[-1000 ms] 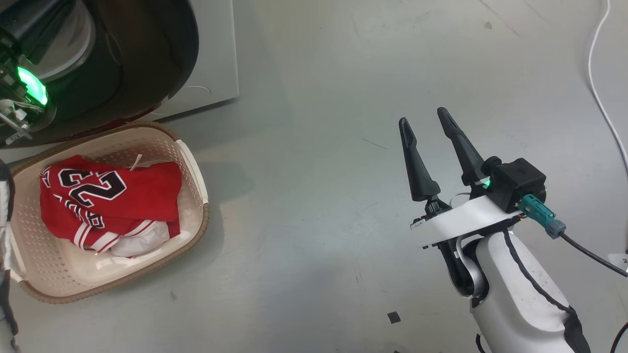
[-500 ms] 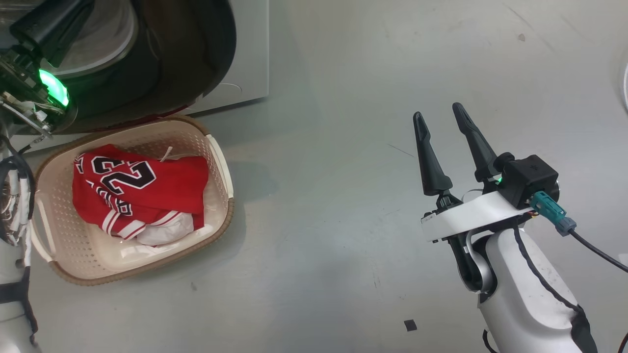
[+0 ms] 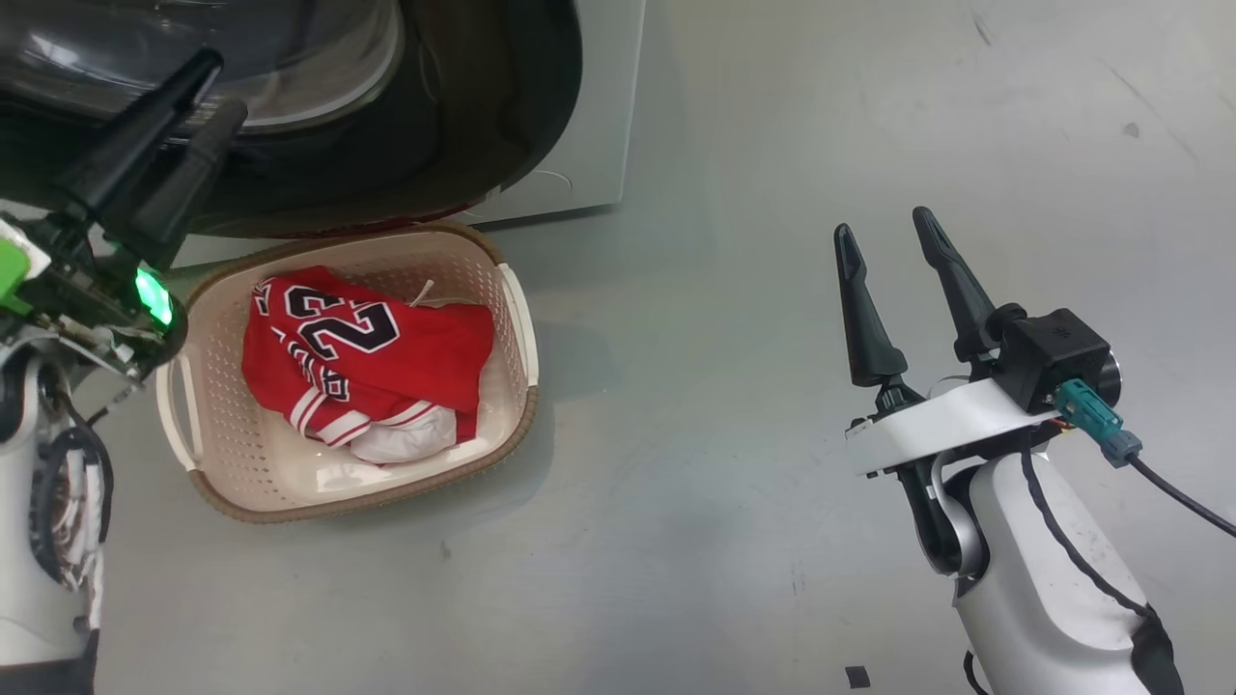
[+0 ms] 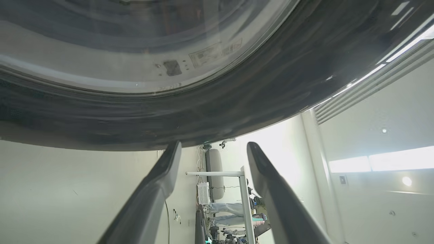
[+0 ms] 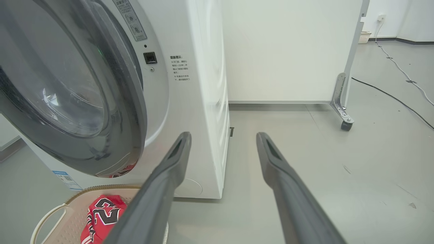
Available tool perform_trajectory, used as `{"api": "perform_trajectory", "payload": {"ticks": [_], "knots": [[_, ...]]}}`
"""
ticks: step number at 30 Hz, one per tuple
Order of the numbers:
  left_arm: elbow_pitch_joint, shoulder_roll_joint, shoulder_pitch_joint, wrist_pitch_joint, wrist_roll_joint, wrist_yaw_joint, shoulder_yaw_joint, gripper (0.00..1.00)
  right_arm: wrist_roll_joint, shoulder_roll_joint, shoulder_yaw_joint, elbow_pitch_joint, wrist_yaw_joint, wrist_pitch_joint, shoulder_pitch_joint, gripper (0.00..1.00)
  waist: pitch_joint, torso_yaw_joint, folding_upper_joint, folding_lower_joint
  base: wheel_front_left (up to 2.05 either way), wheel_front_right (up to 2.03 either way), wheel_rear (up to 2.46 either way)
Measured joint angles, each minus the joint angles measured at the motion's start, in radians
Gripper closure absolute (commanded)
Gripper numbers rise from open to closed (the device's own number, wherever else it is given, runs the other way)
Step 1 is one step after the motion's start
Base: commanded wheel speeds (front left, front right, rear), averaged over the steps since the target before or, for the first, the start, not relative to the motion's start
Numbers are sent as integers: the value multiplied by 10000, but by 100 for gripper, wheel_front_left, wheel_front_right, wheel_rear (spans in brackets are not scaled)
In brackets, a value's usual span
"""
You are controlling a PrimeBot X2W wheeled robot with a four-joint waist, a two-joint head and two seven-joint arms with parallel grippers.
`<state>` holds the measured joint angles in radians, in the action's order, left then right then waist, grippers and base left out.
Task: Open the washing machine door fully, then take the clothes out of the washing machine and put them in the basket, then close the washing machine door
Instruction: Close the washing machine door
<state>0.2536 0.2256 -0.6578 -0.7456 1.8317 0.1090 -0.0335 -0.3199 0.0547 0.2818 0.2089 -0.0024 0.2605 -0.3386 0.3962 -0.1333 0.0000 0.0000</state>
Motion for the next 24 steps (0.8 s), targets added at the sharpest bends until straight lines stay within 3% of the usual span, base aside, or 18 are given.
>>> {"api": "perform_trajectory", "payload": {"ticks": [4,17,24], "knots": [[-184,-151,783,90,-8,113,-198,0,140,0,-98,92,8,0,32,0,-149,289,0,0,0,0,0],[-1737,-1540,3564,1149,146,121,-1645,0,341,2,-324,395,190,0,551,0,-837,961,0,0,0,0,0],[-2435,-1910,4636,1833,-656,121,-1810,0,410,58,-608,477,242,0,1025,0,-1188,1317,0,-1,0,0,0]]}}
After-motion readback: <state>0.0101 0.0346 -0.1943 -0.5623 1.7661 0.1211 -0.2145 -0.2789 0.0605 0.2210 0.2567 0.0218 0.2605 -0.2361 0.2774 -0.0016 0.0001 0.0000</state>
